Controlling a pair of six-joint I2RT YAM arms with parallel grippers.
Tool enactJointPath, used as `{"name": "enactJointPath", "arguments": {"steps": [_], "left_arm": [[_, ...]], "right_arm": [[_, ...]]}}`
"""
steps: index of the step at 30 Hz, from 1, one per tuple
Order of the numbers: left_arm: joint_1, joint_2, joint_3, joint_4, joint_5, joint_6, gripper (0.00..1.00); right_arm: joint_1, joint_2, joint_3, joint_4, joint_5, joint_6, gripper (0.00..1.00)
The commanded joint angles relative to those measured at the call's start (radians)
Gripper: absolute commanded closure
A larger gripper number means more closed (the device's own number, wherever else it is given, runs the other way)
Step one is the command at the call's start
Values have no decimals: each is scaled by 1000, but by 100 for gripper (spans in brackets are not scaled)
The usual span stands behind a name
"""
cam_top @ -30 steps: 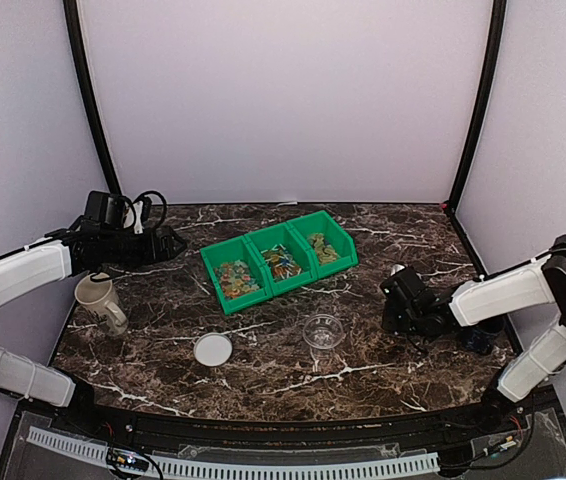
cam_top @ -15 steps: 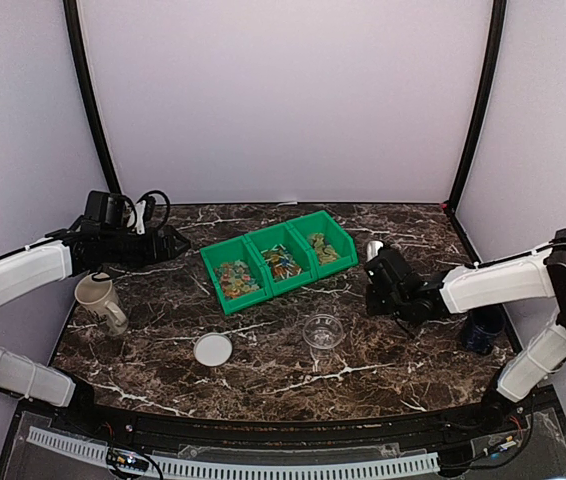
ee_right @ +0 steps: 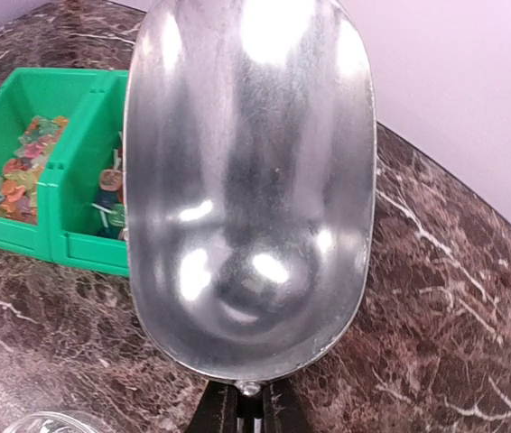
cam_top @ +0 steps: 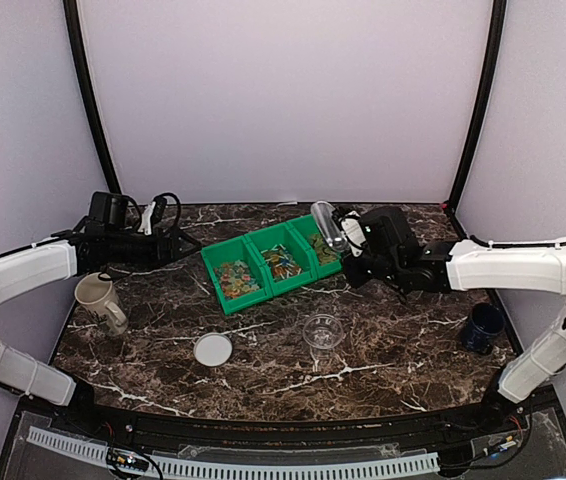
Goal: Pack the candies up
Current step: Pick up the spatula from the center of the board, then pass from the right arm to the left
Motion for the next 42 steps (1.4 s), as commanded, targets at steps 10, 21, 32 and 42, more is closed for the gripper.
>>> {"name": "enactJointPath", "arguments": {"steps": [10, 21, 32, 42], "left_arm": [[-6, 45, -14, 70, 206, -9, 11], [-55, 94, 5, 48, 281, 18, 14], [-87, 117, 17, 44, 318, 31, 15], [-88, 140, 12, 60, 350, 12, 39]], "right_arm": [[166, 210, 319, -99, -106, -407, 100], [220, 305, 429, -202, -169, -483, 100], [258, 376, 470, -219, -131, -509, 100], [304, 396, 471, -165, -53, -548, 100]]}}
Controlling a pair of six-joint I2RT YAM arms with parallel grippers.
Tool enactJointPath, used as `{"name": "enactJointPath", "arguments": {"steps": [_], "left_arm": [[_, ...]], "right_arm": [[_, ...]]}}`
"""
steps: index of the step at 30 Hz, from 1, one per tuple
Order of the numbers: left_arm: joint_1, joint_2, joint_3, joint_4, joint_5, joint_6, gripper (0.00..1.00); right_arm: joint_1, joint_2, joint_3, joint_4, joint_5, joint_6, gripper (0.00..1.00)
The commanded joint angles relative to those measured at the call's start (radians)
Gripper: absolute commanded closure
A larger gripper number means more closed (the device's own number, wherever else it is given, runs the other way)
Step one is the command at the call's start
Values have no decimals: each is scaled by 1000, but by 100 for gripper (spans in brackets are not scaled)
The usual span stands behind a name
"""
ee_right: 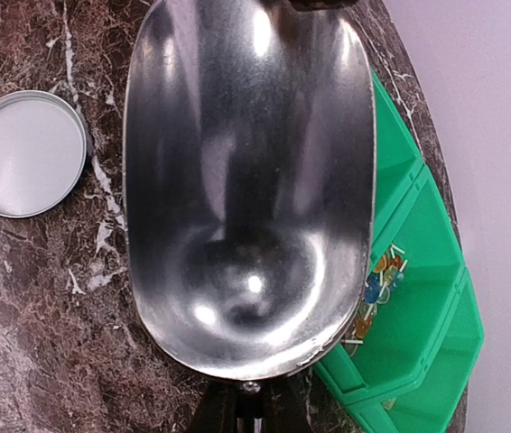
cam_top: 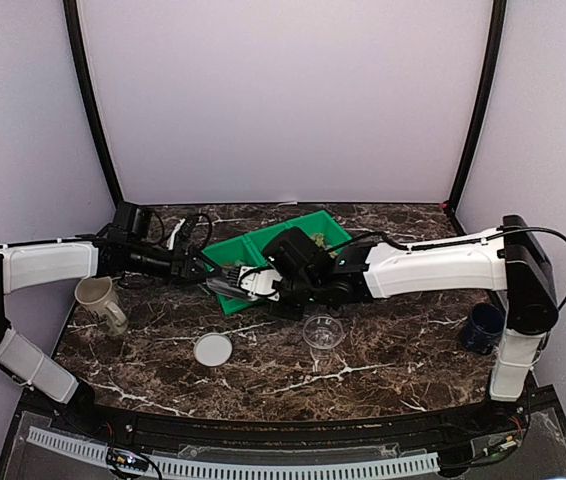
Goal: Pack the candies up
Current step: Pass from the right arm to the left
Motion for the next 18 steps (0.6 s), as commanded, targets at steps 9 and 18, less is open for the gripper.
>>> {"name": "enactJointPath", "arguments": {"steps": [9, 18], "left_arm": [[-5, 11, 14, 22, 53, 0, 56], [-4, 22, 17, 16, 50, 2, 86]], "right_arm": [[26, 11, 26, 105, 69, -36, 100], [32, 10, 20, 119, 81, -57, 100]]}}
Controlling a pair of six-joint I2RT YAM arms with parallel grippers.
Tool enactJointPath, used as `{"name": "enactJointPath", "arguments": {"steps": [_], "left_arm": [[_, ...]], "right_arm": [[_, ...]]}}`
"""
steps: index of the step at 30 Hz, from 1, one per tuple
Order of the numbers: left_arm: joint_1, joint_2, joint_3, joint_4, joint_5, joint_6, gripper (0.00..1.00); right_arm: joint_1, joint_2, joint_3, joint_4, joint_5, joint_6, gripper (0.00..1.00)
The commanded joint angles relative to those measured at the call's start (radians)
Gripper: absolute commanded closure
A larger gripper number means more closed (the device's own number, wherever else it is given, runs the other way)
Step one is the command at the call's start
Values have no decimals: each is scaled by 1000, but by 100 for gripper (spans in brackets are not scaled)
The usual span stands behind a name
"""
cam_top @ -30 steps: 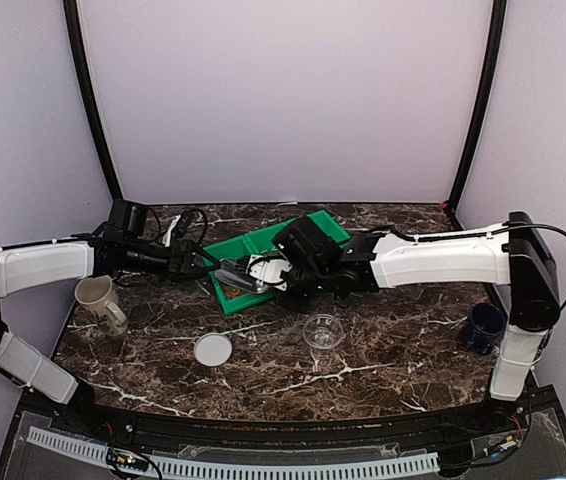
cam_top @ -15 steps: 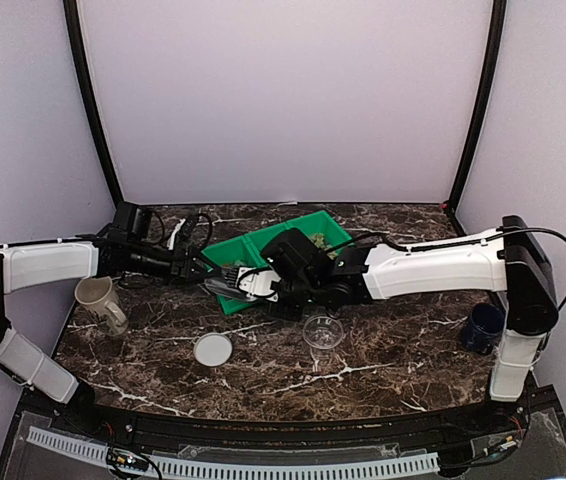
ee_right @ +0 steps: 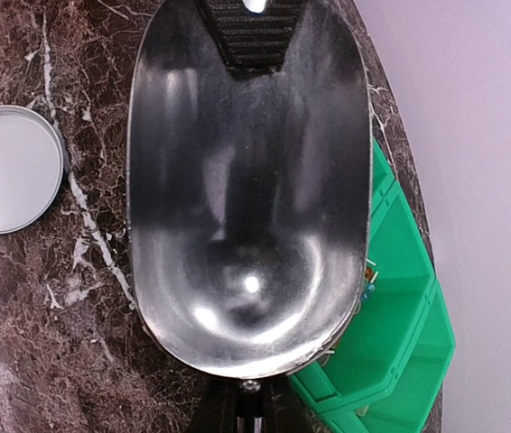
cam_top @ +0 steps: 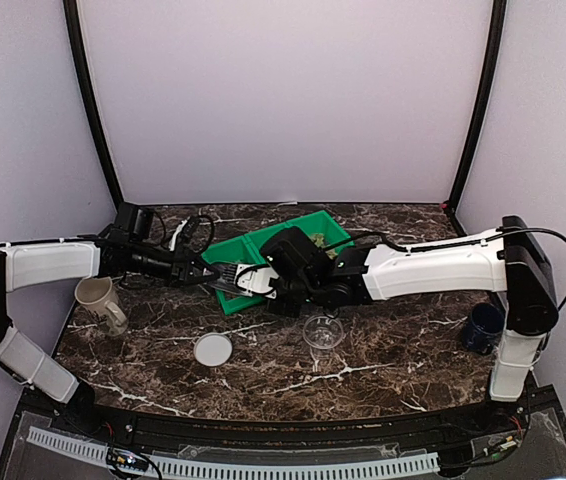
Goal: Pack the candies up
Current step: Pass from the right arm to the left
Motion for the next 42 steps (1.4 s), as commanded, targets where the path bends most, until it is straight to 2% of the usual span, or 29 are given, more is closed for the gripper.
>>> {"name": "enactJointPath", "arguments": {"steps": [1, 4, 6, 8, 17, 21, 23, 27, 33, 42], "left_arm": [[-5, 5, 18, 8, 10, 10, 90], [-5, 7, 17, 6, 7, 10, 100], [-5, 5, 18, 6, 5, 11, 100], [-5, 2, 16, 7, 7, 12, 100], [-5, -24, -3, 92, 98, -27, 100], [-4, -35, -6, 111, 129, -30, 100], [-4, -37, -8, 123, 146, -36, 100], [-6, -46, -13, 143, 166, -42, 100], [-14, -57, -21, 169, 183, -48, 100], [-17, -56, -27, 186, 202, -57, 100]], "right_arm": [[15, 2, 14, 64, 19, -17, 100], [17, -11, -6, 82, 20, -23, 100], [18, -27, -27, 102, 22, -28, 99], [17, -52, -56, 136, 22, -32, 94], [16, -229, -252, 320, -76, -60, 61], [9, -270, -296, 326, -147, -62, 45], [5, -306, -310, 328, -173, -71, 41], [-3, -315, -337, 370, -164, -57, 41], [-21, -299, -322, 374, -158, 11, 50], [-28, -285, -346, 441, -176, 8, 65]]}}
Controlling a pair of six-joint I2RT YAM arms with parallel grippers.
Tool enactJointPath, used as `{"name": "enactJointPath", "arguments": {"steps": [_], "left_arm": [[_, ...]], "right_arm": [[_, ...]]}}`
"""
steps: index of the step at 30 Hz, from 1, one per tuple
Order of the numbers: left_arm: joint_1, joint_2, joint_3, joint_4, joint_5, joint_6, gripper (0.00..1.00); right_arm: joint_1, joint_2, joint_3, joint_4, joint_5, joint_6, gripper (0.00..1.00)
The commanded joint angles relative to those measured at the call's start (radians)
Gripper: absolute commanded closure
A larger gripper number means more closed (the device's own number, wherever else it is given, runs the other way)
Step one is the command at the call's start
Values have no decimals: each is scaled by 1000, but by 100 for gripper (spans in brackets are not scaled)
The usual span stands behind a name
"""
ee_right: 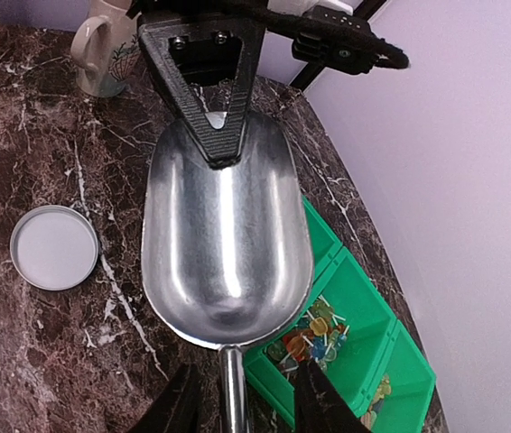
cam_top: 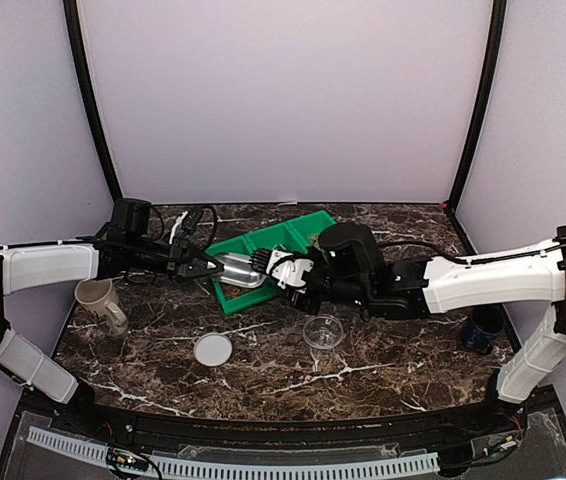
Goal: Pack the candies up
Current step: Pass from the right arm to the left, then pass from the left arm to the right
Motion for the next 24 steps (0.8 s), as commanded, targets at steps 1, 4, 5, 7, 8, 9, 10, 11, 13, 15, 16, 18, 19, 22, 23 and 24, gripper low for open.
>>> {"name": "enactJointPath", "arguments": {"steps": [1, 4, 5, 7, 8, 9, 10, 11, 13, 15, 16, 18, 19, 22, 23, 24], "left_arm": [[-6, -35, -13, 39, 40, -7, 100], [-8, -34, -13, 41, 41, -9, 100], [-7, -35, -14, 41, 41, -10, 100], [-7, -33, -14, 41, 40, -10, 100], [-8, -33, -14, 43, 41, -11, 100], [-8, -33, -15, 43, 41, -12, 100], [-9, -33, -15, 43, 43, -11, 100], [-11, -33, -14, 43, 43, -12, 100], [-11, -33, -14, 41, 43, -10, 100], [-10, -33, -15, 38, 39, -6, 100], [-10, -32, -14, 34, 35, -5, 100], [-10, -29, -13, 31, 33, -4, 100], [-11, -29, -11, 29, 32, -4, 100], [-11, -27, -11, 25, 29, 0, 100], [-11, -26, -10, 25, 28, 0, 100], [-11, -26, -10, 25, 27, 0, 100]], "right_arm": [[-6, 14, -4, 70, -19, 7, 66], [-7, 44, 5, 64, -37, 9, 69], [-7, 43, 3, 68, -45, 12, 70], [-8, 42, -1, 81, -52, 17, 72], [-7, 42, -4, 89, -55, 18, 73], [-7, 42, -5, 93, -56, 18, 74], [-7, 42, -5, 95, -56, 19, 75], [-7, 42, -5, 96, -56, 19, 75], [-8, 40, -6, 99, -54, 19, 76], [-8, 33, -11, 104, -51, 18, 76], [-9, 29, -16, 109, -50, 19, 76], [-9, 28, -22, 113, -53, 17, 75], [-10, 28, -25, 114, -55, 15, 75], [-12, -15, -34, 114, -56, 14, 73], [-12, -18, -36, 113, -55, 12, 73], [-13, -22, -38, 112, -56, 11, 73]]}}
